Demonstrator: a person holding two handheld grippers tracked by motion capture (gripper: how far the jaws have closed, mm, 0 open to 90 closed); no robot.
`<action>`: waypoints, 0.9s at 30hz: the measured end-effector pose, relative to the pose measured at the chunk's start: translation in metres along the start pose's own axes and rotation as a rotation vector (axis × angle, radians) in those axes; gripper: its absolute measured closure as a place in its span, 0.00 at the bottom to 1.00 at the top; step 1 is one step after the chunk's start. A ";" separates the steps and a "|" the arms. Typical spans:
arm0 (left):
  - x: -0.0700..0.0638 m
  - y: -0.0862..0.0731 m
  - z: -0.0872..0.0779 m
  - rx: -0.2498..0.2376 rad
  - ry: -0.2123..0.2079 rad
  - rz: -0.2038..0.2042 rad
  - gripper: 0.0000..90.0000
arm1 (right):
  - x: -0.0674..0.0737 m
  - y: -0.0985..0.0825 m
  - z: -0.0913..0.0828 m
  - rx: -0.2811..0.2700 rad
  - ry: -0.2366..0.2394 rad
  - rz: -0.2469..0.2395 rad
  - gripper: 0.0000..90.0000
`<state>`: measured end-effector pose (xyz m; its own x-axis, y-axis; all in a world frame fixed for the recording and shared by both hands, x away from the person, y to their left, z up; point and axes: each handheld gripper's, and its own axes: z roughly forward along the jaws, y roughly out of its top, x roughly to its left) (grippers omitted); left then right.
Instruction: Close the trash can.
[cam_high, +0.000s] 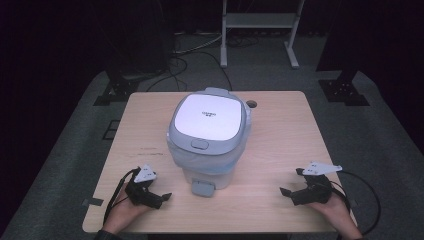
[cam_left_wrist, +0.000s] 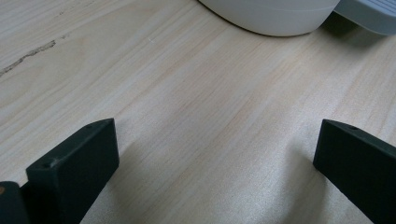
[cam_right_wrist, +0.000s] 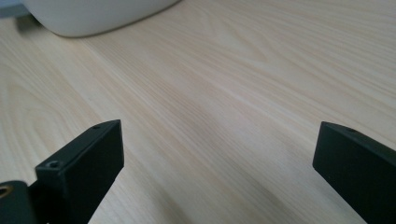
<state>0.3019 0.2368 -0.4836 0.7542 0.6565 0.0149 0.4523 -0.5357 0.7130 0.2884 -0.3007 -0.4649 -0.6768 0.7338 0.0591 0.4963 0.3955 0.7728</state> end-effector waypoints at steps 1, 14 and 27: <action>0.000 0.000 0.000 0.000 0.000 0.000 0.00 | -0.001 -0.001 0.001 0.006 -0.008 -0.003 0.01; 0.000 0.000 0.000 0.000 0.000 0.000 0.00 | -0.004 -0.017 0.013 0.115 -0.059 -0.011 0.00; 0.000 0.000 0.000 0.000 0.000 0.000 0.00 | -0.003 -0.019 0.014 0.093 -0.058 -0.016 0.00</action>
<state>0.3019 0.2368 -0.4836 0.7543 0.6564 0.0151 0.4522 -0.5361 0.7128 0.2888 -0.3029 -0.4889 -0.6538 0.7567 0.0084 0.5357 0.4550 0.7114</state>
